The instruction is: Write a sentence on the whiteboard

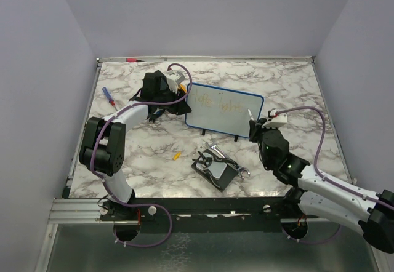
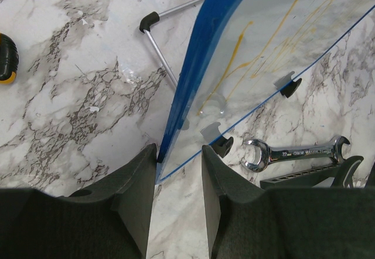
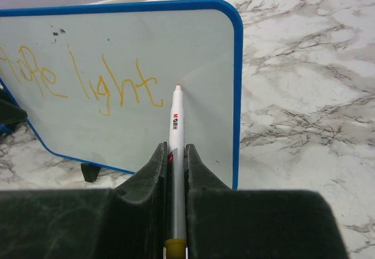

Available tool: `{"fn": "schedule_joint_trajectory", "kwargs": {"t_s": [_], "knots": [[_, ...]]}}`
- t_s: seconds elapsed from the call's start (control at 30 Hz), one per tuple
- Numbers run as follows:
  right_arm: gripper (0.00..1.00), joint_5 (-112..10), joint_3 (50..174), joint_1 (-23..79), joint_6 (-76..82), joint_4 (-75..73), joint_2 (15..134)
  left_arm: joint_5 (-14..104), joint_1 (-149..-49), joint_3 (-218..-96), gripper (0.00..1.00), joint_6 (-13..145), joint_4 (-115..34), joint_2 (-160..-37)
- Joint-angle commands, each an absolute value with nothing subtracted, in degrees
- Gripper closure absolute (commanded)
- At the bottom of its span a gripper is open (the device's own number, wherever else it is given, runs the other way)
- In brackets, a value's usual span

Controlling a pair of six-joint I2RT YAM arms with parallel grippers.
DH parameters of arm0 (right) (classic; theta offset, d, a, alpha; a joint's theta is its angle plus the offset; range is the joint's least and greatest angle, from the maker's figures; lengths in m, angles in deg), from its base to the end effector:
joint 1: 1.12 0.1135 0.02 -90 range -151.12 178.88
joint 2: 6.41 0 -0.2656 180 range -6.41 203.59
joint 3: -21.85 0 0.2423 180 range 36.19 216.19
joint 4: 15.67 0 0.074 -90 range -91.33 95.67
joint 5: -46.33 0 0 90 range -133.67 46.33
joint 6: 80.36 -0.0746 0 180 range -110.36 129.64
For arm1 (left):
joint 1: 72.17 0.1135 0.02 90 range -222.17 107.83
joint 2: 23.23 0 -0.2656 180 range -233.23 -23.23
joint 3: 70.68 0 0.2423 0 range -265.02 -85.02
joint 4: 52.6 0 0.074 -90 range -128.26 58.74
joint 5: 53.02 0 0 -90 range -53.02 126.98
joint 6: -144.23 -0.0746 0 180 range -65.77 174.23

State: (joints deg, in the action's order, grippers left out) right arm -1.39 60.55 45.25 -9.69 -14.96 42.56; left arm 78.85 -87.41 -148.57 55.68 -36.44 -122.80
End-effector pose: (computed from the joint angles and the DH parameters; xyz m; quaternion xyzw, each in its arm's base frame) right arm 0.1818 0.1180 0.2461 0.0549 0.7533 0.0881 0.6494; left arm 0.3648 -0.1510 0.2064 0.2567 0.8140 -0.3771 0.3597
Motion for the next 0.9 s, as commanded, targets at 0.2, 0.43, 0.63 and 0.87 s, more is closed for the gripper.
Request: {"fn": "schedule_joint_trajectory", "kwargs": {"t_s": [0.2, 0.43, 0.63, 0.87], "knots": [[1.00, 2.27, 61.90, 45.02, -5.63, -19.21, 45.27, 78.55, -87.90, -149.09, 0.63, 55.04, -36.64, -121.94], [1.00, 0.91, 62.29, 45.02, -3.79, -20.74, 46.24, 78.55, -87.90, -149.09, 0.63, 55.02, -36.62, -122.09], [1.00, -1.88, 62.29, 45.02, -3.47, -20.46, 47.88, 78.55, -87.90, -149.18, 0.63, 55.02, -36.59, -122.24], [1.00, -2.65, 61.86, 45.02, -5.90, -18.30, 48.45, 78.55, -87.90, -149.18, 0.63, 55.02, -36.63, -122.23]]}}
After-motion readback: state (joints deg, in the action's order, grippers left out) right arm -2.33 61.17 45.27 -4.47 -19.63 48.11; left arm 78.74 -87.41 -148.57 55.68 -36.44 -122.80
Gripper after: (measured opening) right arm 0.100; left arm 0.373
